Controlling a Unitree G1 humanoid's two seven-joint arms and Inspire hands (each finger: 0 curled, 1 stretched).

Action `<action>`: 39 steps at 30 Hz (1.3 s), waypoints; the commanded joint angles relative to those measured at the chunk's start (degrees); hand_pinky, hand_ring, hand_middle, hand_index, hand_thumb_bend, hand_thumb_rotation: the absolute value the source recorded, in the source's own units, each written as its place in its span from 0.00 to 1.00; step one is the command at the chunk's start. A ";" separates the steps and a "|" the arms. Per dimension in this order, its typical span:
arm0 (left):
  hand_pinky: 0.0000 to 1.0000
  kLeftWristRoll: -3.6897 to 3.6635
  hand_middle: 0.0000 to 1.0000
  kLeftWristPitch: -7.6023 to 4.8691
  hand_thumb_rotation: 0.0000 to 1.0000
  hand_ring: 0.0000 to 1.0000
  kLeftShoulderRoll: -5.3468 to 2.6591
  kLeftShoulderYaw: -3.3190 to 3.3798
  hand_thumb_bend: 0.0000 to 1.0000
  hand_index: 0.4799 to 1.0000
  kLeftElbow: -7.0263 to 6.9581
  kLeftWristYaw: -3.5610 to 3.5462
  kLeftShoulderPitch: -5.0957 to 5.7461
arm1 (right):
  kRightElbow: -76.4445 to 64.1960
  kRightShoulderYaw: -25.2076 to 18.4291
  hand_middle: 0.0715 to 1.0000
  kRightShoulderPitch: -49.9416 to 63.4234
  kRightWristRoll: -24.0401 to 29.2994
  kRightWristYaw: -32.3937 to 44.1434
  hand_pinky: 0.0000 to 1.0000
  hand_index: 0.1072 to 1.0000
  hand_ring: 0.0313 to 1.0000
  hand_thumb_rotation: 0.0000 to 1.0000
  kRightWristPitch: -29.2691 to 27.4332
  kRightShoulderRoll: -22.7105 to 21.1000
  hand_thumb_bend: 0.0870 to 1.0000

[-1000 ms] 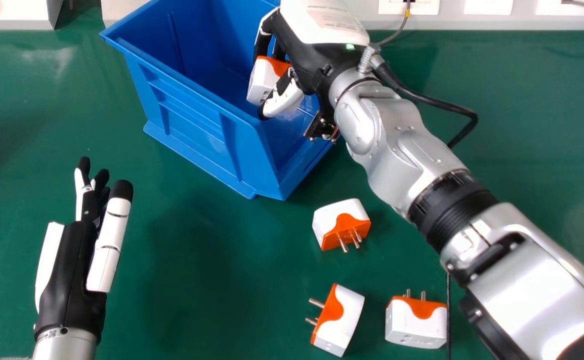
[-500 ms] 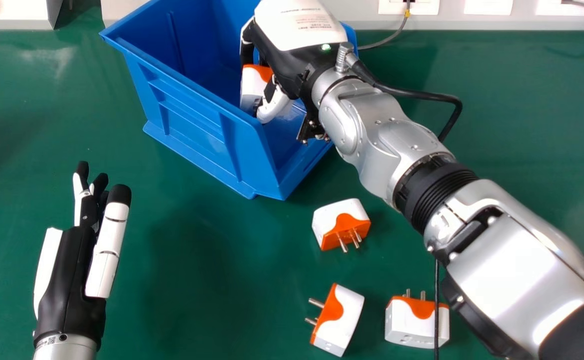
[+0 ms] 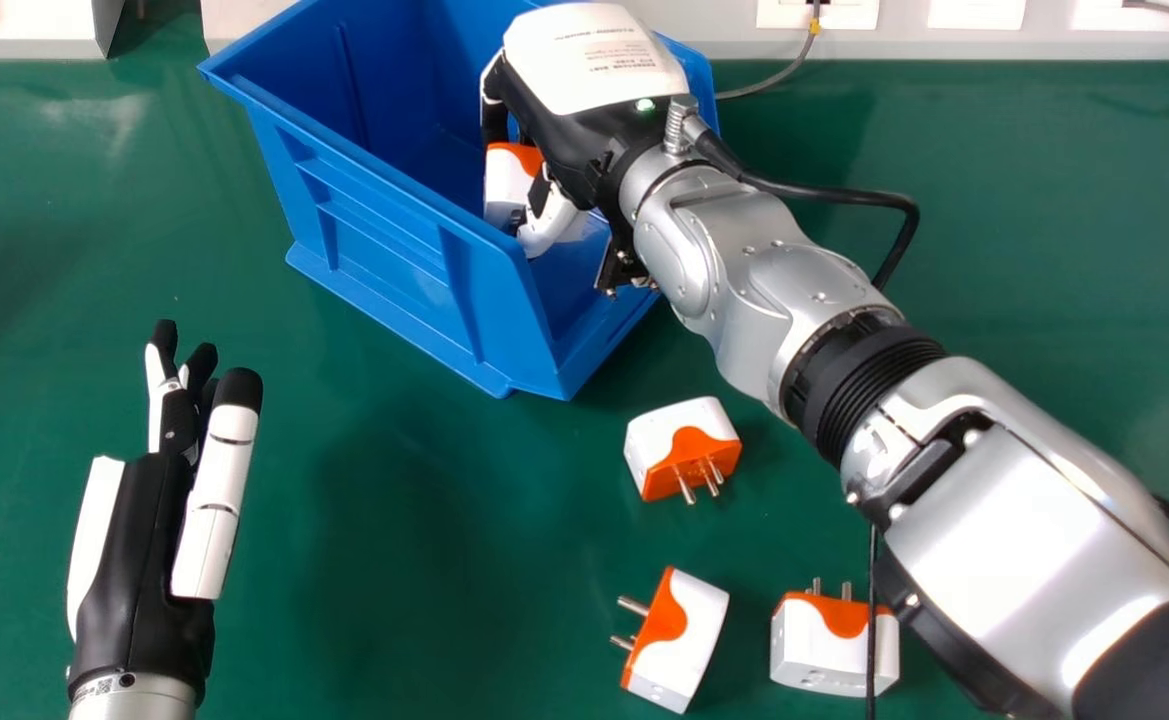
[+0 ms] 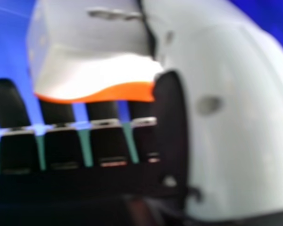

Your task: Pick all objects and put in blue box

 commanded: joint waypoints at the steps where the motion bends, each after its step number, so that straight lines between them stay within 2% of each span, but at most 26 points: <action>1: 0.98 0.20 1.00 -0.42 1.00 0.99 0.18 -0.02 0.57 1.00 -1.93 0.06 0.47 | -0.17 0.39 0.44 -2.82 -0.62 -0.93 0.35 0.47 0.40 0.00 0.37 0.12 0.45; 4: 0.98 -0.18 1.00 -0.82 1.00 0.99 0.06 0.06 0.57 1.00 -1.84 -0.10 0.61 | -0.06 0.50 0.44 -2.88 -0.47 -0.34 0.35 0.47 0.41 0.00 0.76 0.05 0.45; 9: 0.98 -0.27 1.00 -1.31 1.00 0.99 0.00 0.00 0.57 1.00 -1.52 -0.14 0.56 | -0.13 0.34 0.43 -2.82 0.06 0.17 0.36 0.46 0.41 0.00 1.21 -0.05 0.45; 15: 0.98 0.37 1.00 -1.28 1.00 0.99 0.17 -0.02 0.58 1.00 -1.86 0.08 0.57 | -0.27 -0.02 0.43 -2.73 0.60 1.56 0.36 0.46 0.41 0.00 1.96 0.05 0.45; 19: 0.98 0.64 1.00 -1.58 1.00 0.99 0.29 0.00 0.58 1.00 -1.17 0.14 0.20 | -0.31 -0.41 0.43 -2.64 1.00 2.02 0.37 0.46 0.40 0.00 3.05 0.26 0.45; 22: 0.98 0.94 1.00 -1.24 1.00 0.99 0.24 -0.10 0.58 1.00 -1.25 0.25 0.01 | -0.91 -0.38 0.43 -2.36 0.80 1.59 0.36 0.47 0.40 0.00 3.06 -0.01 0.45; 23: 0.98 0.97 1.00 -1.00 1.00 0.99 0.17 -0.14 0.58 1.00 -1.41 0.25 -0.05 | -0.99 -0.24 0.48 -2.34 0.61 1.55 0.37 0.47 0.43 0.00 2.98 -0.10 0.45; 24: 0.98 1.01 1.00 -0.78 1.00 0.99 0.13 -0.16 0.58 1.00 -1.56 0.27 -0.10 | -1.06 -0.11 0.48 -2.29 0.45 1.51 0.37 0.47 0.43 0.00 2.79 -0.24 0.45; 26: 0.97 0.83 1.00 -0.45 1.00 0.99 -0.01 -0.15 0.57 1.00 -1.72 0.23 -0.22 | -0.93 0.16 0.59 -2.25 0.13 1.47 0.40 0.55 0.55 0.00 2.50 -0.40 0.43; 27: 0.97 0.74 1.00 -0.41 1.00 0.99 -0.05 -0.13 0.57 1.00 -1.73 0.21 -0.24 | -0.88 0.25 0.59 -2.23 0.03 1.44 0.40 0.55 0.55 0.00 2.45 -0.44 0.43; 29: 0.97 0.67 1.00 -0.36 1.00 0.99 -0.09 -0.14 0.57 1.00 -1.91 0.16 -0.21 | -0.99 0.07 0.69 -2.06 0.14 1.24 0.41 0.63 0.63 0.00 2.51 -0.42 0.41; 32: 0.97 0.73 1.00 -0.32 1.00 0.99 -0.08 -0.14 0.57 1.00 -1.95 0.17 -0.34 | -1.19 -0.33 0.73 -1.82 0.52 1.06 0.42 0.67 0.65 0.00 2.24 -0.50 0.41; 35: 0.97 0.65 1.00 -0.56 1.00 0.98 -0.01 -0.06 0.57 1.00 -1.36 0.11 -0.69 | -1.36 -0.99 0.81 -1.69 1.27 1.45 0.43 0.76 0.73 0.00 1.74 -0.65 0.39; 36: 0.97 0.67 1.00 -0.62 1.00 0.98 0.04 -0.03 0.57 1.00 -1.12 0.11 -0.86 | -1.36 -1.07 0.81 -1.67 1.36 1.45 0.43 0.76 0.73 0.00 1.65 -0.71 0.39; 39: 0.96 0.89 1.00 -0.25 1.00 0.98 0.09 -0.10 0.57 1.00 -1.38 0.17 -1.02 | -1.28 -1.29 0.86 -1.64 1.52 1.43 0.43 0.80 0.78 0.00 1.52 -0.87 0.38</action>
